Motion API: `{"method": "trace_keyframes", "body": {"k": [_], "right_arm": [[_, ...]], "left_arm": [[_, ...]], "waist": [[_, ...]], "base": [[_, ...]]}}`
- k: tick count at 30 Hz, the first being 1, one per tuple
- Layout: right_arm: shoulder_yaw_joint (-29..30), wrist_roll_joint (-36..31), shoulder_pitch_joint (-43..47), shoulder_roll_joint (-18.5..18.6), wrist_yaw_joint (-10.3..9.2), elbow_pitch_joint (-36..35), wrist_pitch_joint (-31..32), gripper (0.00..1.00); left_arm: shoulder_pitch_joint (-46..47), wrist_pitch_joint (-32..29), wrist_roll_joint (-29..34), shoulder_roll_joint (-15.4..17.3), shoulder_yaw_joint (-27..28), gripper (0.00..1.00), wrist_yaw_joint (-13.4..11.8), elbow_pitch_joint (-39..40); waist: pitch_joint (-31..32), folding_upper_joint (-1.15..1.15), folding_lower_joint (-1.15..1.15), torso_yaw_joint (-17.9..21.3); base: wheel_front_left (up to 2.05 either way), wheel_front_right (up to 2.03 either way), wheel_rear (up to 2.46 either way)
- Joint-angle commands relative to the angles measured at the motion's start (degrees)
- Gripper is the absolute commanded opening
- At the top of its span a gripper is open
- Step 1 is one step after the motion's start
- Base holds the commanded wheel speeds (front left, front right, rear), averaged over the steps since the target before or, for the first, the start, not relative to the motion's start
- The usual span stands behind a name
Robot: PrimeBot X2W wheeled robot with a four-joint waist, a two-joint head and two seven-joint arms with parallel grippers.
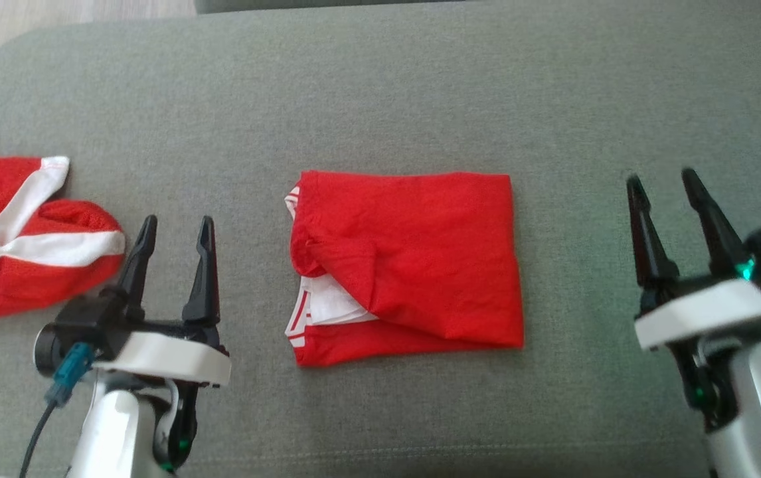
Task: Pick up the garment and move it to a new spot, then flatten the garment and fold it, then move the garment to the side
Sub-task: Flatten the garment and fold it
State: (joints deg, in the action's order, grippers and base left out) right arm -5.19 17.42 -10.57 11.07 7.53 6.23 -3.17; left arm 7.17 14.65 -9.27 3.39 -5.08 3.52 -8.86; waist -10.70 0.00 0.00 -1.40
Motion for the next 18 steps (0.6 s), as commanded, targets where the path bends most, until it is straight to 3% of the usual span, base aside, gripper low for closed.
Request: {"method": "trace_keyframes", "body": {"k": [1,8,18], "right_arm": [[-0.39,-1.12,0.51,0.40,-0.04,-3.31,0.45,1.00],[1.77,-3.26,5.72,-0.06,-0.04,-8.20,2.00,1.00],[1.75,-3.74,6.95,-0.88,-0.04,-9.83,3.05,1.00]], "left_arm": [[0.56,0.35,0.58,1.11,1.83,1.00,-0.22,2.11],[-0.65,0.35,0.69,1.76,1.61,1.00,-0.30,1.73],[-0.96,-0.24,0.41,2.36,1.23,1.00,-0.70,1.79]], "waist": [[0.40,0.00,0.00,0.31],[1.47,0.00,0.00,0.89],[1.76,0.00,0.00,1.26]], "base": [[0.00,0.00,0.00],[0.00,0.00,0.00],[0.00,0.00,0.00]]}}
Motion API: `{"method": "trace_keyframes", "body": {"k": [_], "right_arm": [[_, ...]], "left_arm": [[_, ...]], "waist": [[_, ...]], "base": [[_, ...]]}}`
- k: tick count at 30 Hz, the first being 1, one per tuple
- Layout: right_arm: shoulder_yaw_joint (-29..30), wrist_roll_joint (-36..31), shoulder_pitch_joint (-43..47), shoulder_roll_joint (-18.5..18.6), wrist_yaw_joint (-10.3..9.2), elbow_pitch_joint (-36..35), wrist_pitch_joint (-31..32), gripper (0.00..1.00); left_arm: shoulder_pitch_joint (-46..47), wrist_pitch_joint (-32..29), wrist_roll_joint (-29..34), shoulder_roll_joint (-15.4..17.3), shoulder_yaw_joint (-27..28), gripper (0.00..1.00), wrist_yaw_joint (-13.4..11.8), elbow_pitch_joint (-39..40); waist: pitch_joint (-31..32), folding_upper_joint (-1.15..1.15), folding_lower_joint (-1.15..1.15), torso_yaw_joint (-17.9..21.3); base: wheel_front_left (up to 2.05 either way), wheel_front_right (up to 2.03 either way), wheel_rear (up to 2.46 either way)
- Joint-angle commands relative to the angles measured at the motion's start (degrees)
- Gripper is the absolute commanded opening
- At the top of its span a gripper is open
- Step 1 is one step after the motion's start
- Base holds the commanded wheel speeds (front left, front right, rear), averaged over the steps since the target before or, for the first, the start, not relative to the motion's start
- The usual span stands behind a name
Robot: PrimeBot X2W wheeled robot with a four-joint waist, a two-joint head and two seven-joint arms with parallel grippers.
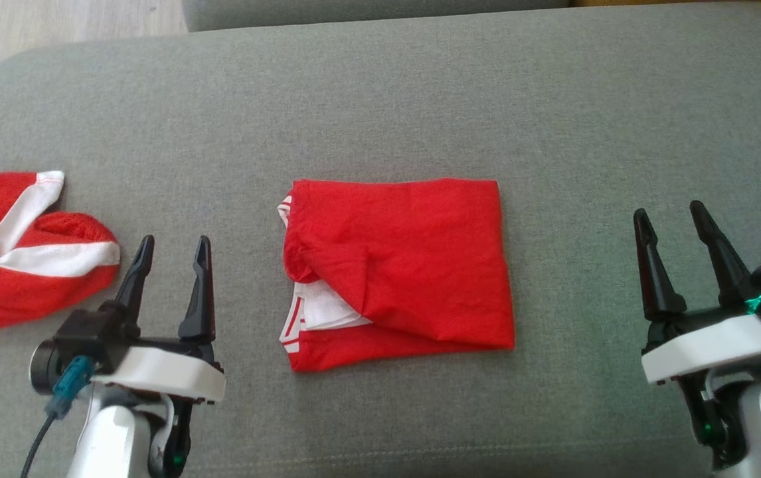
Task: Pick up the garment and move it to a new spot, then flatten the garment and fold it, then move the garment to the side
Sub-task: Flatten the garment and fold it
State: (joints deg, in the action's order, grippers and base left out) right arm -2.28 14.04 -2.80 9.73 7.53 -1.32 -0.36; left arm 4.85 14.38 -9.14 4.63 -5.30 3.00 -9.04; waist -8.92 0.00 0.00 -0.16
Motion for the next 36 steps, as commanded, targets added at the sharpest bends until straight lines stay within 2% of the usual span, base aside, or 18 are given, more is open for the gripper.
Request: {"method": "trace_keyframes", "body": {"k": [1,6,7,8,9,13,18,23,29,36], "right_arm": [[-1.28,-0.35,-0.88,0.51,-0.04,-2.30,0.32,1.00],[-1.42,-0.44,-1.16,0.71,-0.04,-2.12,0.47,1.00],[-1.45,-0.51,-1.24,0.66,-0.04,-2.00,0.56,0.83],[-1.57,-0.58,-1.28,0.63,-0.04,-1.83,0.90,0.30],[-1.89,-0.52,-1.40,0.59,-0.04,-1.69,1.25,0.00],[-4.82,-0.17,-3.41,0.17,-0.04,-0.50,1.58,0.00],[-13.33,1.46,-7.68,-1.77,-0.04,4.14,1.37,0.00],[-22.14,4.28,-12.79,-4.22,-0.04,12.72,0.11,0.00],[-28.63,9.56,-18.63,-6.03,-0.04,24.44,-1.18,0.00],[-35.32,13.87,-23.82,-6.68,-0.04,31.40,-3.36,0.00]], "left_arm": [[1.39,0.00,0.27,1.17,1.39,1.00,-0.22,2.01],[1.69,-0.05,0.20,1.36,1.10,1.00,-0.41,2.09],[1.75,-0.04,0.16,1.39,1.05,1.00,-0.43,2.09],[1.82,-0.04,0.12,1.42,0.98,1.00,-0.43,2.09],[1.93,-0.04,0.07,1.43,0.91,1.00,-0.43,2.10],[2.48,0.01,-0.11,1.48,0.73,1.00,-0.50,2.20],[3.59,0.11,-0.27,1.30,0.11,1.00,-0.48,2.15],[4.97,0.28,-0.50,0.99,-0.56,1.00,-0.39,1.78],[6.38,0.47,-0.72,0.51,-1.53,1.00,-0.11,1.02],[7.02,0.58,-0.78,0.41,-1.55,1.00,-0.04,0.41]], "waist": [[-0.07,0.00,0.00,0.02],[-0.26,0.00,0.00,-0.26],[-0.30,0.00,0.00,-0.36],[-0.37,0.00,0.00,-0.50],[-0.51,0.00,0.00,-0.68],[-1.17,0.00,0.00,-1.31],[-2.31,0.00,0.00,-2.79],[-3.59,0.00,0.00,-4.75],[-5.02,0.00,0.00,-6.82],[-5.90,0.00,0.00,-7.51]], "base": [[0.00,0.00,0.00],[0.00,0.00,0.00],[0.00,0.00,0.00],[0.00,0.00,0.00],[0.00,0.00,0.00],[0.00,0.00,0.00],[0.00,0.00,0.00],[0.00,0.00,0.00],[0.00,0.00,0.00],[0.00,0.00,0.00]]}}
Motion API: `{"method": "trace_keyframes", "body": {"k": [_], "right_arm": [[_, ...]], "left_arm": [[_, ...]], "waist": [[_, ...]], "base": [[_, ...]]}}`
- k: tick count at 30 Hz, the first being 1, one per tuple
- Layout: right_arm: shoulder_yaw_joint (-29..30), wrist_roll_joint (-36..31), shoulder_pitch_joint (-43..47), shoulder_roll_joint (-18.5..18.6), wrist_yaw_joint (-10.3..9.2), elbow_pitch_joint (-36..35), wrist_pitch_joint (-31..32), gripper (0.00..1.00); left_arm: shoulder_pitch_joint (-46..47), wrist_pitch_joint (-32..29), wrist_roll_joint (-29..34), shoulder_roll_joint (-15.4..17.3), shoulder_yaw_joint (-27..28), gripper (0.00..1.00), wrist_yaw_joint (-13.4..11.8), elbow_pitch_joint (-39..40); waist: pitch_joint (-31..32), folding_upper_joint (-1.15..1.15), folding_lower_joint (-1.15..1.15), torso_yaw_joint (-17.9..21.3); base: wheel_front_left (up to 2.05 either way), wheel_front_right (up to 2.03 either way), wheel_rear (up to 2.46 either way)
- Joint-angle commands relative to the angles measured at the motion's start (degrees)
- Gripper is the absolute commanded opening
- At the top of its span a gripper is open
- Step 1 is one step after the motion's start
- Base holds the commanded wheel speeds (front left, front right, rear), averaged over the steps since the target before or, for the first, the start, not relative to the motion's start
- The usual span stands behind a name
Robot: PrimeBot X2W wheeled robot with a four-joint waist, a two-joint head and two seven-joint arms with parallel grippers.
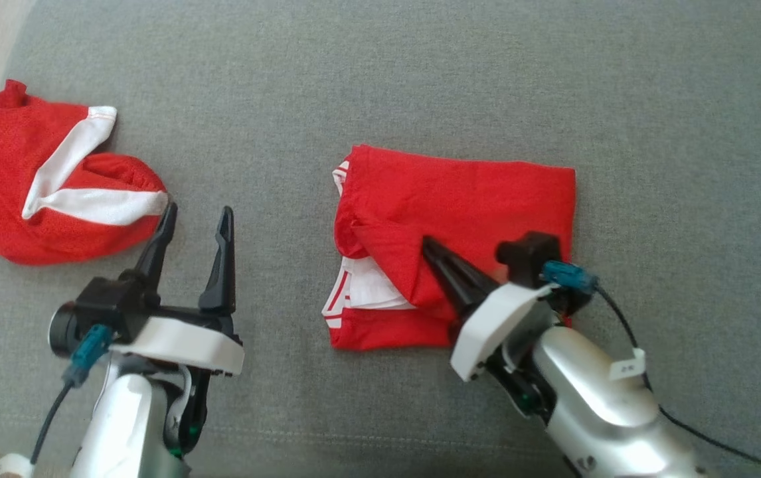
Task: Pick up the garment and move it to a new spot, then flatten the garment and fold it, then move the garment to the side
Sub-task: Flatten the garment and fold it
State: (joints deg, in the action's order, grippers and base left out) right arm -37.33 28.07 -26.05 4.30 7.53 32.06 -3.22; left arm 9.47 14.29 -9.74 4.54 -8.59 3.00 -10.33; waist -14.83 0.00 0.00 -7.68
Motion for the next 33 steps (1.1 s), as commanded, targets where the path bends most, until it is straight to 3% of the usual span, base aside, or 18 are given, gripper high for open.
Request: {"method": "trace_keyframes", "body": {"k": [1,9,16,20,27,28,29,30,33], "right_arm": [[-1.52,0.53,-1.38,-1.30,-0.04,-1.40,-0.92,0.00],[-14.21,3.00,-5.45,-1.40,-0.04,0.67,-1.02,0.00],[-20.30,4.23,-5.90,-0.27,-0.04,0.90,-2.98,0.00],[-16.89,6.45,-5.60,0.94,-0.04,-0.14,-6.35,0.00],[-1.81,6.63,-3.48,4.55,-0.04,-1.50,-9.51,0.00],[0.36,6.12,-3.03,5.14,-0.04,-1.59,-9.70,0.13],[2.51,5.49,-2.54,5.70,-0.04,-1.70,-9.84,0.47],[4.68,4.78,-2.03,6.18,-0.04,-1.93,-9.99,1.00],[11.00,2.42,-0.09,7.20,-0.04,-3.09,-10.25,1.00]], "left_arm": [[2.45,0.67,-0.17,0.49,1.76,1.00,-0.06,1.67],[2.55,0.70,-0.09,0.36,2.07,1.00,-0.09,2.21],[2.19,0.70,-0.06,0.26,2.52,1.00,-0.06,2.23],[1.77,0.70,0.10,0.27,2.75,1.00,-0.09,2.20],[0.40,0.71,0.35,0.78,3.60,1.00,-0.58,2.74],[0.21,0.71,0.33,0.87,3.71,1.00,-0.62,2.80],[0.04,0.71,0.33,1.00,3.78,1.00,-0.63,2.84],[-0.12,0.71,0.34,1.15,3.86,1.00,-0.65,2.87],[-0.54,0.71,0.33,1.62,4.03,1.00,-0.66,3.01]], "waist": [[-0.09,0.00,0.00,0.01],[-0.54,0.00,0.00,0.54],[-0.26,0.00,0.00,1.47],[0.48,0.00,0.00,2.07],[2.09,0.00,0.00,4.04],[2.31,0.00,0.00,4.29],[2.51,0.00,0.00,4.53],[2.74,0.00,0.00,4.77],[3.35,0.00,0.00,5.39]], "base": [[0.00,0.00,0.00],[0.00,0.00,0.00],[0.00,0.00,0.00],[0.00,0.00,0.00],[0.00,0.00,0.00],[0.00,0.00,0.00],[0.00,0.00,0.00],[0.00,0.00,0.00],[0.00,0.00,0.00]]}}
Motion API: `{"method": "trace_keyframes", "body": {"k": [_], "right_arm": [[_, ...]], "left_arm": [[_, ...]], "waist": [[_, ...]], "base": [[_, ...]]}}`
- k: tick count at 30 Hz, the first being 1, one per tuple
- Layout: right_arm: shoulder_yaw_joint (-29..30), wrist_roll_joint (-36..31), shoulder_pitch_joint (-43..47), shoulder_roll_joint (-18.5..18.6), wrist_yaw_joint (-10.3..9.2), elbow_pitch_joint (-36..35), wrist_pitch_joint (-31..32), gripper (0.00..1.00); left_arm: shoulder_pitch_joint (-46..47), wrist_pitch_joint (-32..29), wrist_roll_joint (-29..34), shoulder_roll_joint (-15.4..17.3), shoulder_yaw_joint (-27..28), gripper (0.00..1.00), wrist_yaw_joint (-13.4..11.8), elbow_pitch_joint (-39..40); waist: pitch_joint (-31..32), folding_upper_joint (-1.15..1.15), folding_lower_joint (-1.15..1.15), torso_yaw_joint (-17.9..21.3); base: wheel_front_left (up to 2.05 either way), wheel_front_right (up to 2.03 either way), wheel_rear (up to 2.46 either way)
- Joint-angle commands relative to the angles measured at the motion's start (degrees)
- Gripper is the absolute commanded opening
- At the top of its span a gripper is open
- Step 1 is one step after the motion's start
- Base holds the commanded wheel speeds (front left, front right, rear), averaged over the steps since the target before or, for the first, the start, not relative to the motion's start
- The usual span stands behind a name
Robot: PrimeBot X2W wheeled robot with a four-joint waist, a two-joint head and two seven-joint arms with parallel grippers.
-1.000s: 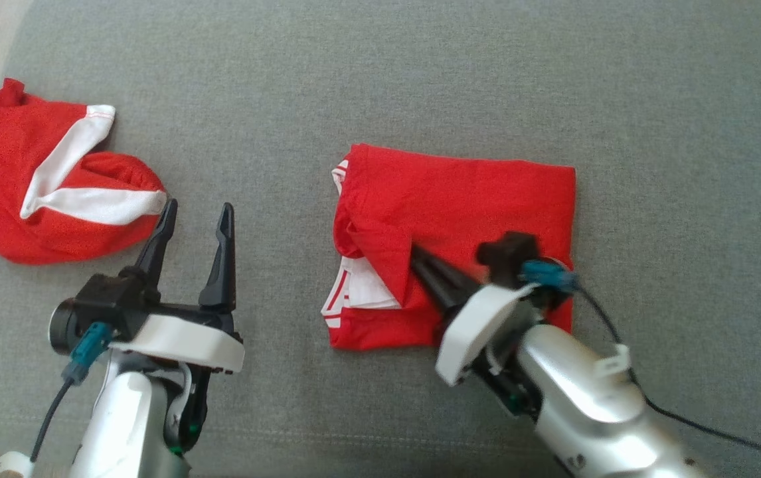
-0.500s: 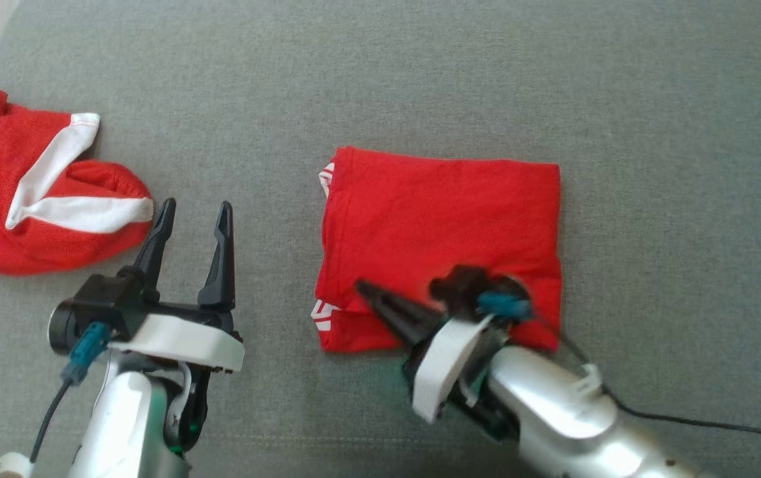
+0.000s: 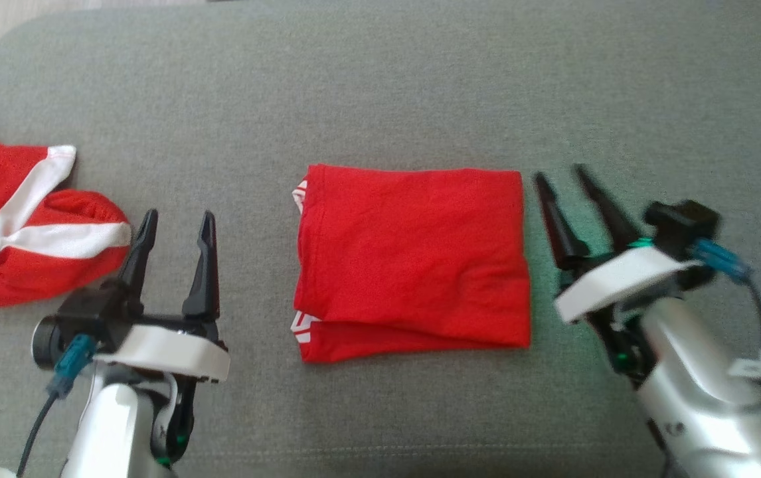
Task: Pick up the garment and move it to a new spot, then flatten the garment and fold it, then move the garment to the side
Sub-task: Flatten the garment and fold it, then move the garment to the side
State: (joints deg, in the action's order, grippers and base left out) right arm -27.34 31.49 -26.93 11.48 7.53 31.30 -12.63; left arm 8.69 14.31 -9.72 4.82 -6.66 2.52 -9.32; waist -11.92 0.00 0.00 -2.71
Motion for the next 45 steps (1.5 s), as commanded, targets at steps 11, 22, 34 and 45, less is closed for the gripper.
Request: {"method": "trace_keyframes", "body": {"k": [11,22,34,45], "right_arm": [[16.63,-11.44,12.06,0.02,-0.04,-14.32,3.54,1.00],[22.17,-16.65,22.51,-3.05,-0.04,-26.15,10.67,1.00],[24.07,-18.29,29.77,-5.06,-0.04,-33.43,14.26,1.00],[24.47,-18.67,30.38,-5.56,-0.04,-35.11,15.14,1.00]], "left_arm": [[-3.28,0.11,0.57,2.60,1.56,1.00,-0.61,3.10],[-7.84,-1.54,0.25,3.27,0.88,1.00,-1.07,4.35],[-11.19,-2.84,-0.16,3.95,0.71,1.00,-2.27,5.64],[-11.29,-3.31,-0.46,4.39,0.62,1.00,-3.10,6.42]], "waist": [[5.00,0.00,0.00,1.65],[9.40,0.00,0.00,1.64],[12.67,0.00,0.00,2.27],[13.04,0.00,0.00,2.58]], "base": [[0.00,0.00,0.00],[0.00,0.00,0.00],[0.00,0.00,0.00],[0.00,0.00,0.00]]}}
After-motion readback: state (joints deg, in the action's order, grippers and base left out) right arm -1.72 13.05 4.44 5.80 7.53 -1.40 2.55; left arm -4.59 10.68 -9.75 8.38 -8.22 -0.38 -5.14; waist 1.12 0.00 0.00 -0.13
